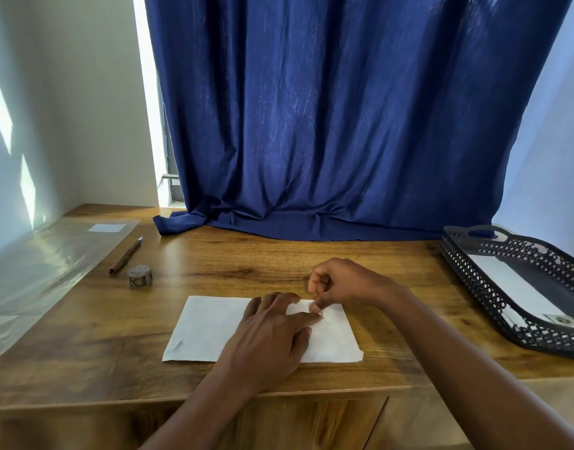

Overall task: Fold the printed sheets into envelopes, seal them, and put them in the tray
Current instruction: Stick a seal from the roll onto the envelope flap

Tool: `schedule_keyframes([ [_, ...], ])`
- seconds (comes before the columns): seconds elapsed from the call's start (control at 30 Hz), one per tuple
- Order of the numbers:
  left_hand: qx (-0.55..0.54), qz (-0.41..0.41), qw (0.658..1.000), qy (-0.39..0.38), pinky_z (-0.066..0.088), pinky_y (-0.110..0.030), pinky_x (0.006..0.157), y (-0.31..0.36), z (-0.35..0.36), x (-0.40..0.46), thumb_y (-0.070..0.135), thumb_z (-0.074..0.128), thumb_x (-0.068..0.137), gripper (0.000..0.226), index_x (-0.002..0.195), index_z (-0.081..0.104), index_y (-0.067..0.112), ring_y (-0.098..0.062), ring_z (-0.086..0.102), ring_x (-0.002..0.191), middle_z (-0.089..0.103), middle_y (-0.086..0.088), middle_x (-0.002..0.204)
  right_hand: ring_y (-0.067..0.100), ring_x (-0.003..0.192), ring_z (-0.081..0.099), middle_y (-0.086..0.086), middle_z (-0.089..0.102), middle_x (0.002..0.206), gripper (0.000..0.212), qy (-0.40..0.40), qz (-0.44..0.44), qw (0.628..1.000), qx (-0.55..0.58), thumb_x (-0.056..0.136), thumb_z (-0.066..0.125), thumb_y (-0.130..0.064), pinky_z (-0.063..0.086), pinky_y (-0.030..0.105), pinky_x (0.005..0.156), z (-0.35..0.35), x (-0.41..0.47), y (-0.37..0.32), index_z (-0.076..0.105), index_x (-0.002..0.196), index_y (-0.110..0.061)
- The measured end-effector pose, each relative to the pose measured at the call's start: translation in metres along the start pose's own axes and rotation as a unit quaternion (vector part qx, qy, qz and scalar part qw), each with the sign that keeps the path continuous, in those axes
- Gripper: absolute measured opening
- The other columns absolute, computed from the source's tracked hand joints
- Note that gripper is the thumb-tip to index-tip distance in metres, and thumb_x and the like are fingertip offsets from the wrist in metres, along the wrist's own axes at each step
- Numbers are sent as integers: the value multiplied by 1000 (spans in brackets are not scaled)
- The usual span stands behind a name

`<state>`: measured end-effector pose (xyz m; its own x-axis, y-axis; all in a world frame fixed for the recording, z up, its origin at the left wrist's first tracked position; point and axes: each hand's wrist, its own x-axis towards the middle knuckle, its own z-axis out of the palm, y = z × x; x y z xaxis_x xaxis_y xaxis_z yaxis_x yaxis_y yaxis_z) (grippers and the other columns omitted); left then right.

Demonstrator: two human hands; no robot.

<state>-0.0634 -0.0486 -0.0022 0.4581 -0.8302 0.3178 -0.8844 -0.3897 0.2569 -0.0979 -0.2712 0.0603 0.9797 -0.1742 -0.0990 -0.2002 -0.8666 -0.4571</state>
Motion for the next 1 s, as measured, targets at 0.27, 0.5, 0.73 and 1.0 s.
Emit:
schedule_keyframes([
  [0.27, -11, -6, 1000, 17, 22, -35, 123, 0, 2, -2, 51, 36, 105, 44, 146, 50, 48, -9, 27, 145, 37, 12, 158, -1, 69, 62, -14, 70, 76, 26, 131, 30, 983, 123, 66, 91, -45, 49, 24, 62, 25, -3, 33, 74, 84, -38],
  [0.5, -25, -4, 999, 22, 22, -34, 124, 3, -1, -3, 48, 40, 106, 39, 143, 52, 44, -9, 28, 146, 38, 12, 156, 4, 79, 60, -14, 65, 88, 57, 147, 12, 984, 99, 48, 79, -77, 51, 28, 69, 35, -7, 29, 72, 90, -40],
  [0.73, -34, 2, 999, 29, 25, -32, 122, 4, -2, -3, 47, 45, 105, 32, 134, 55, 40, -8, 32, 144, 43, 13, 152, 8, 79, 62, -11, 68, 87, 49, 184, 25, 979, 80, 56, 76, -74, 52, 31, 68, 40, -6, 27, 69, 87, -36],
  [1.0, -34, 1, 998, 45, 26, -28, 120, 4, 0, -3, 46, 48, 104, 28, 129, 54, 37, -6, 35, 140, 44, 14, 148, -15, 101, 47, -25, 56, 109, 60, 140, -26, 986, 83, 57, 73, -83, 39, 16, 76, 38, -26, 35, 66, 106, -49],
])
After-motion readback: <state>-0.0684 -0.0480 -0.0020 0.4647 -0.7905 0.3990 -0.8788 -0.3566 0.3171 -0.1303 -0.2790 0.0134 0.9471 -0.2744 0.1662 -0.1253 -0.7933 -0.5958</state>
